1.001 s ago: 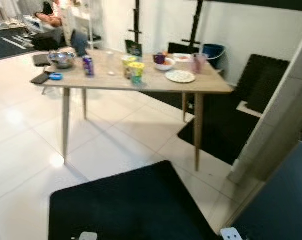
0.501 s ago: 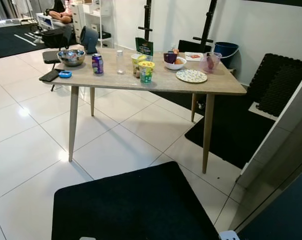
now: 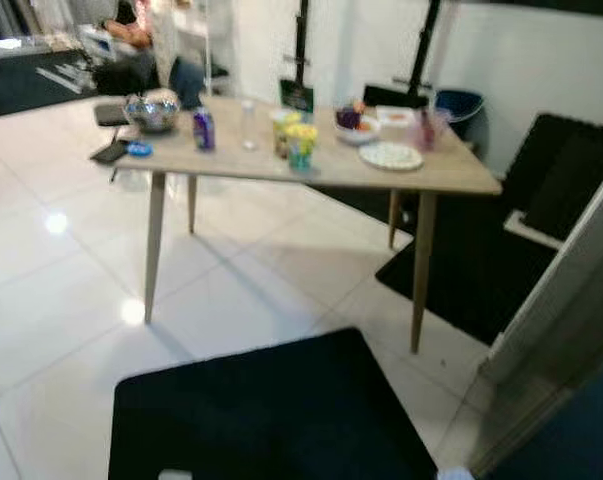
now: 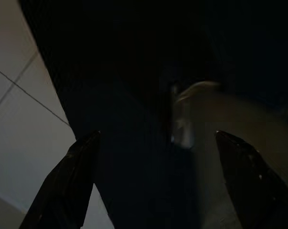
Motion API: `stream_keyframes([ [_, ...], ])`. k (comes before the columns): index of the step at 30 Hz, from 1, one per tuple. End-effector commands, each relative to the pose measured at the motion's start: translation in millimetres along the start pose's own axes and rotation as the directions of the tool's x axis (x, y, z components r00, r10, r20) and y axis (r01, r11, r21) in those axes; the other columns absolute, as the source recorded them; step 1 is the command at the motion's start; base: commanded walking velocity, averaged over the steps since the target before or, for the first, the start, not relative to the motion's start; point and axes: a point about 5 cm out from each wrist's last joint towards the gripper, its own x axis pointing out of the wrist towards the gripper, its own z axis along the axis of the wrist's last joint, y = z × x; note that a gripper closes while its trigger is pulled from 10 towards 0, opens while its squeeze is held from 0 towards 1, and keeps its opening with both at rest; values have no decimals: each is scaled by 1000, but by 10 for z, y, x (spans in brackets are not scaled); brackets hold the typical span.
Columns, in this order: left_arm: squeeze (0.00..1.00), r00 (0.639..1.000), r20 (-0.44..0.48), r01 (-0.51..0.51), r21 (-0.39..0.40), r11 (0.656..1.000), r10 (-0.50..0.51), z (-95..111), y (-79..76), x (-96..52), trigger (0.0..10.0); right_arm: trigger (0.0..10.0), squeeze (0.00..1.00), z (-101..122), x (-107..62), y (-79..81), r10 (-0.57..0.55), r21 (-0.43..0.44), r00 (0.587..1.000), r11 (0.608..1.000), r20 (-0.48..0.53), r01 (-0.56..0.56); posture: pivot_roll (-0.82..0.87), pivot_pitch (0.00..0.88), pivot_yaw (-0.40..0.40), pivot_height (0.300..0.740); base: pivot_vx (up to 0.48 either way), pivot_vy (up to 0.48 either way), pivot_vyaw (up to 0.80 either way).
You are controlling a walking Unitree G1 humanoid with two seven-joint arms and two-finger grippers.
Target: Restocking fridge
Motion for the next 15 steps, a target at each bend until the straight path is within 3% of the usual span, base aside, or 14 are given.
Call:
stream_keyframes([
  [1,0,999,-50,18,2,1000,-18,-130,-57,-10,10000,10000,0,90,26,52,10,-1,1000,1000,21,-10,-13,0,-40,740,0,0,794],
  [5,0,999,-48,17,8,1000,-17,-117,-45,-10,10000,10000,0,191,62,109,-28,-5,999,1000,26,28,-7,0,-38,740,0,0,142],
  [15,0,999,-49,17,13,1000,-17,-109,-37,-9,10000,10000,0,172,54,75,-49,-13,999,999,10,49,-5,0,-36,740,0,0,0],
])
